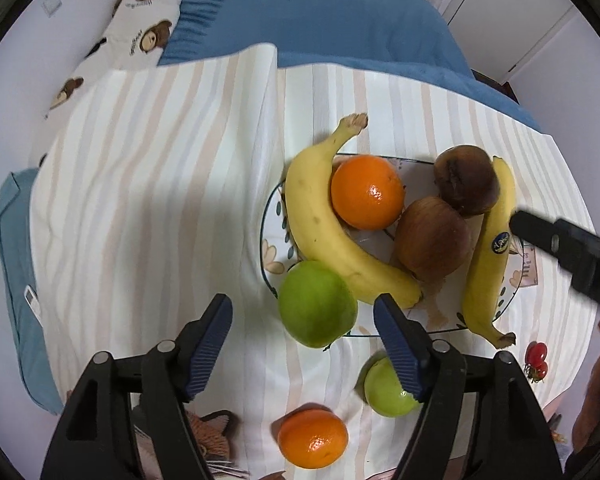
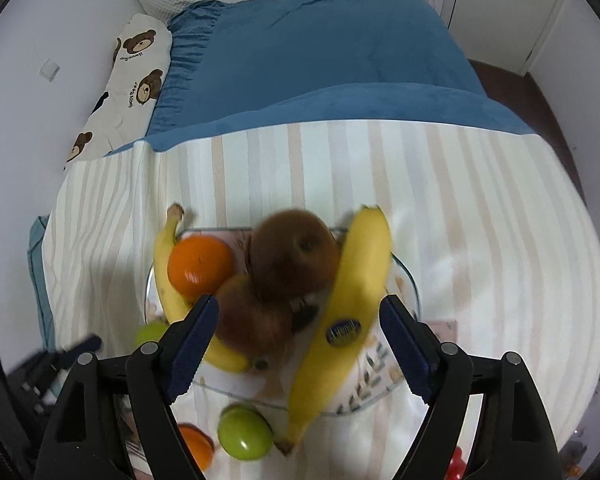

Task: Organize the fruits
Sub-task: 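Withdraw both tools from the plate toward the loose orange and green apple, then grasp the orange with the left tool while the right tool grasps the green apple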

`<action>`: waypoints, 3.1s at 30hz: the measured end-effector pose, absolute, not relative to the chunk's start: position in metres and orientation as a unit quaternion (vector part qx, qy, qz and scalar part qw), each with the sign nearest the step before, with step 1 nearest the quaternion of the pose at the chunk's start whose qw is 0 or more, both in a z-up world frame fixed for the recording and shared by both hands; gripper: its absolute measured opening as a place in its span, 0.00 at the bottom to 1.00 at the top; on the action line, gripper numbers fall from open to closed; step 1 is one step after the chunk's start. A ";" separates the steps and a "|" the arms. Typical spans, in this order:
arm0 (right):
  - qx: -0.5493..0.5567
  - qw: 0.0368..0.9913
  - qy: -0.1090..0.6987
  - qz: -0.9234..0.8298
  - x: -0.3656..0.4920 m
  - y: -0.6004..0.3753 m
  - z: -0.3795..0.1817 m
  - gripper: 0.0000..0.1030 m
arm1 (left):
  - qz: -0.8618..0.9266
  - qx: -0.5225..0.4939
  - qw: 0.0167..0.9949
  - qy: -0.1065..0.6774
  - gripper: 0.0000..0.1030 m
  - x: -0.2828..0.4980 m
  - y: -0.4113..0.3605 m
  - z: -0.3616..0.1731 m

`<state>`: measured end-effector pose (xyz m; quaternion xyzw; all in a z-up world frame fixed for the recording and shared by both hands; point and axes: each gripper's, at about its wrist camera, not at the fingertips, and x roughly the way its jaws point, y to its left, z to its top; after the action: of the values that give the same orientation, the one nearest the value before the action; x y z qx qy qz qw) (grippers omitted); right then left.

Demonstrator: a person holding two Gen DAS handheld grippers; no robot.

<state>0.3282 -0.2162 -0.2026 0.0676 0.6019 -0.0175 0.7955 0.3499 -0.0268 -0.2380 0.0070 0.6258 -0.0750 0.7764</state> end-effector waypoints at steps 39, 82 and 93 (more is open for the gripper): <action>0.037 0.902 0.424 -0.069 0.109 -0.216 -0.058 0.98 | -0.073 0.041 0.894 0.439 0.98 0.166 -0.025 -0.090; 0.167 0.767 0.616 0.074 0.201 -0.163 -0.321 0.63 | 0.086 0.049 0.783 0.614 0.98 0.179 0.013 -0.275; 0.133 0.780 0.609 0.056 0.178 -0.189 -0.302 0.58 | -0.013 0.069 0.747 0.661 0.98 0.204 -0.023 -0.307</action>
<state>0.1781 -0.1890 -0.3021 0.1328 0.6088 0.0563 0.7801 0.2037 -0.0232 -0.3073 0.0691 0.6606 -0.0132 0.7474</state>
